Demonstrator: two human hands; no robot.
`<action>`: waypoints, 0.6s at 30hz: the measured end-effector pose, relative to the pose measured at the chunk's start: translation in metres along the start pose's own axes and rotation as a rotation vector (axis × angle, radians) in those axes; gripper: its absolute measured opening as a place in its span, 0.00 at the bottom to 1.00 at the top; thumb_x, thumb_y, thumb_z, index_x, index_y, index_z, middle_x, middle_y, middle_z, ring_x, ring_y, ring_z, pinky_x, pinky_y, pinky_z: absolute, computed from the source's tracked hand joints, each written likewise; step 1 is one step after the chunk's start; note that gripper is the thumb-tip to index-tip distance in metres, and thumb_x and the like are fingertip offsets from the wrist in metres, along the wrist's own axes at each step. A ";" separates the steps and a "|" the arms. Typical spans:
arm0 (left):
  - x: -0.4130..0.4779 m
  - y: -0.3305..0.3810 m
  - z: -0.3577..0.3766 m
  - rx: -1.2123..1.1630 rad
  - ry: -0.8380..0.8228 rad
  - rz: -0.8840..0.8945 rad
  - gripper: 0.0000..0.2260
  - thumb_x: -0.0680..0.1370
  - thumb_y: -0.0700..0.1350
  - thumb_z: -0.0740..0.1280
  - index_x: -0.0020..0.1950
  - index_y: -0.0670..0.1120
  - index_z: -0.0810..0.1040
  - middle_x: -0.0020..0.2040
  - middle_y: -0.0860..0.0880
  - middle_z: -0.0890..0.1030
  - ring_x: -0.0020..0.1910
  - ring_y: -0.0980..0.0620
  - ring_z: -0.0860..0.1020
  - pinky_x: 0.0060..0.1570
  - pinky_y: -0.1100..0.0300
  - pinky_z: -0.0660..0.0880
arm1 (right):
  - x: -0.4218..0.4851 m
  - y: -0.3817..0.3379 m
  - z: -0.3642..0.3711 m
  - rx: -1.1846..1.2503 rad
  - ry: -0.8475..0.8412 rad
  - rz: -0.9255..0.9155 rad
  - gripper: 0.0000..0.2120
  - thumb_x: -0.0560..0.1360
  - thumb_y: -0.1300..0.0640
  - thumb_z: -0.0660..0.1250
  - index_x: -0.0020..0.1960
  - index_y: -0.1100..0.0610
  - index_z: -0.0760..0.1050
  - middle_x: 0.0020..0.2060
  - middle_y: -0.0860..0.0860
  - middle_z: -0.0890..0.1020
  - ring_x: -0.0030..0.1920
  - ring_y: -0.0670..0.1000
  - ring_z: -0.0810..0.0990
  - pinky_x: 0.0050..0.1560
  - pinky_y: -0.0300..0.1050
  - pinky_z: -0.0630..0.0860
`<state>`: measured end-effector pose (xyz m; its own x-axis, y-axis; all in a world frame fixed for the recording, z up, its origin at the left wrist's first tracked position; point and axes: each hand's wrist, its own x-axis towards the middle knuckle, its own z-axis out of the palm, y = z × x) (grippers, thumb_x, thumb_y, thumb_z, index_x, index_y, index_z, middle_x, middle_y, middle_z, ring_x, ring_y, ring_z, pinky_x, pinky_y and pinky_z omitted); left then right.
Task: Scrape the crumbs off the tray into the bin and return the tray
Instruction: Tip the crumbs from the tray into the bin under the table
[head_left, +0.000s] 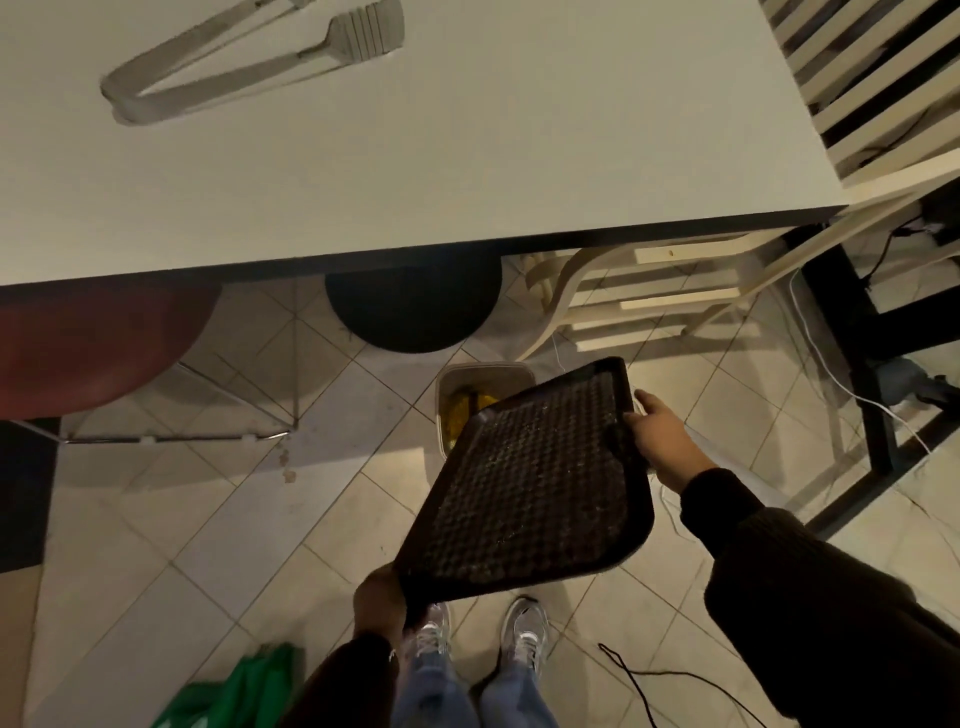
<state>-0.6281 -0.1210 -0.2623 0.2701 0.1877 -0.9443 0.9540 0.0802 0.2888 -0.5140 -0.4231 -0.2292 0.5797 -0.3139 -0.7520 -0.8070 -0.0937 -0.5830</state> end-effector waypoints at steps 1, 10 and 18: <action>-0.013 0.002 -0.007 0.029 -0.010 0.063 0.10 0.78 0.37 0.61 0.38 0.39 0.76 0.20 0.48 0.77 0.23 0.47 0.75 0.28 0.60 0.73 | -0.018 0.000 -0.010 0.030 -0.015 0.006 0.19 0.78 0.63 0.58 0.64 0.45 0.65 0.45 0.52 0.79 0.34 0.54 0.81 0.25 0.42 0.76; -0.196 0.069 -0.080 -0.043 -0.017 0.147 0.09 0.80 0.38 0.52 0.48 0.39 0.71 0.29 0.44 0.69 0.12 0.54 0.67 0.14 0.72 0.64 | -0.240 -0.027 -0.086 0.250 -0.199 -0.016 0.10 0.78 0.58 0.60 0.56 0.59 0.74 0.28 0.54 0.77 0.25 0.50 0.76 0.27 0.42 0.77; -0.320 0.092 -0.128 -0.334 -0.032 0.302 0.11 0.79 0.43 0.58 0.39 0.40 0.70 0.24 0.44 0.72 0.24 0.50 0.70 0.17 0.69 0.67 | -0.376 -0.080 -0.103 0.397 -0.251 -0.287 0.10 0.77 0.66 0.57 0.52 0.56 0.73 0.28 0.56 0.75 0.21 0.50 0.73 0.25 0.42 0.75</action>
<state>-0.6436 -0.0480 0.0868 0.5388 0.2214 -0.8128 0.7389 0.3391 0.5822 -0.6787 -0.3951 0.1319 0.8186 -0.0887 -0.5675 -0.5362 0.2362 -0.8104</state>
